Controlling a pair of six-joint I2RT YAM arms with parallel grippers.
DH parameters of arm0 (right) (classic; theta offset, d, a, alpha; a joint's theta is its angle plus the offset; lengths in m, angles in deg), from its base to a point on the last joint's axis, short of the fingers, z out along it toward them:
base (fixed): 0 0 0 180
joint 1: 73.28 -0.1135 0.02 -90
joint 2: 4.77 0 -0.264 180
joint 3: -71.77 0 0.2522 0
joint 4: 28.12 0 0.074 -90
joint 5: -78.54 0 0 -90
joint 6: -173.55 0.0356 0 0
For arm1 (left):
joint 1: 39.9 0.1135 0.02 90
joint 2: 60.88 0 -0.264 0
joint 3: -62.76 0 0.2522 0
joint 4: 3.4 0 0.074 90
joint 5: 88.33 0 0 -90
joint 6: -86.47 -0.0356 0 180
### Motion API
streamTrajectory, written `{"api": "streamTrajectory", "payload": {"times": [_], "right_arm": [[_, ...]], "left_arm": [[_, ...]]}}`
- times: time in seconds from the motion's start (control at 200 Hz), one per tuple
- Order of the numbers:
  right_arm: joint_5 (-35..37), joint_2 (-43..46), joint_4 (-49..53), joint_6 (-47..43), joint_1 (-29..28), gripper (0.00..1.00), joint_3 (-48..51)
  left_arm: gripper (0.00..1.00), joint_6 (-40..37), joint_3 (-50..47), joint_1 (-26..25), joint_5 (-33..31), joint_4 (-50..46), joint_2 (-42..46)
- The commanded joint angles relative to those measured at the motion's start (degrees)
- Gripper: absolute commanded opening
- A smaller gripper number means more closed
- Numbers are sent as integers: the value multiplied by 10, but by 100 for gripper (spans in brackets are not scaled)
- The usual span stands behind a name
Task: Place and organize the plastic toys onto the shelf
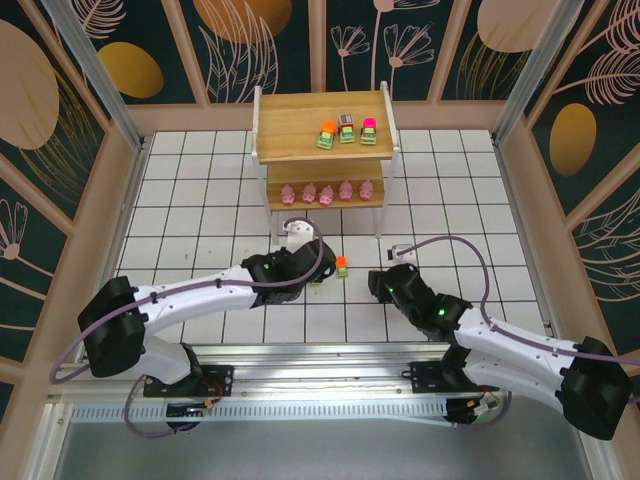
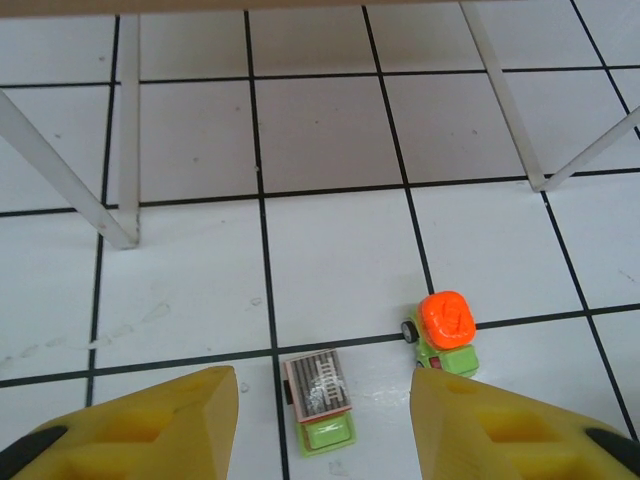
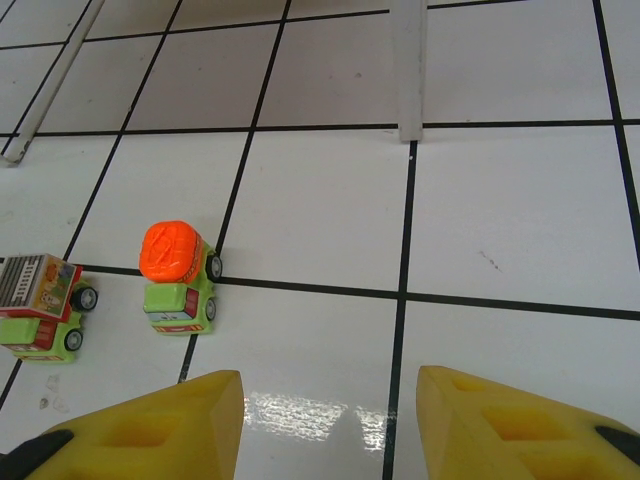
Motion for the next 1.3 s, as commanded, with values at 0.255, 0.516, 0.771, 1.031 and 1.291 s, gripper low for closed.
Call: {"api": "streamTrajectory", "payload": {"times": [0.255, 0.516, 0.771, 1.031, 1.291], "right_arm": [[13, -42, -27, -6, -4, 50, -22], [-1, -143, -43, 4, -6, 50, -79], [-18, -227, -53, 0, -11, 55, -136], [-33, -303, -52, 1, -24, 55, -188], [-36, -372, -40, 6, -28, 55, -225]], "left_arm": [[49, 20, -40, 2, 16, 50, -42], [49, 29, -84, 2, 35, 75, -34], [49, 31, -120, 1, 44, 90, -9], [49, 28, -140, 1, 47, 95, 3], [49, 30, -154, 1, 50, 100, 13]]}}
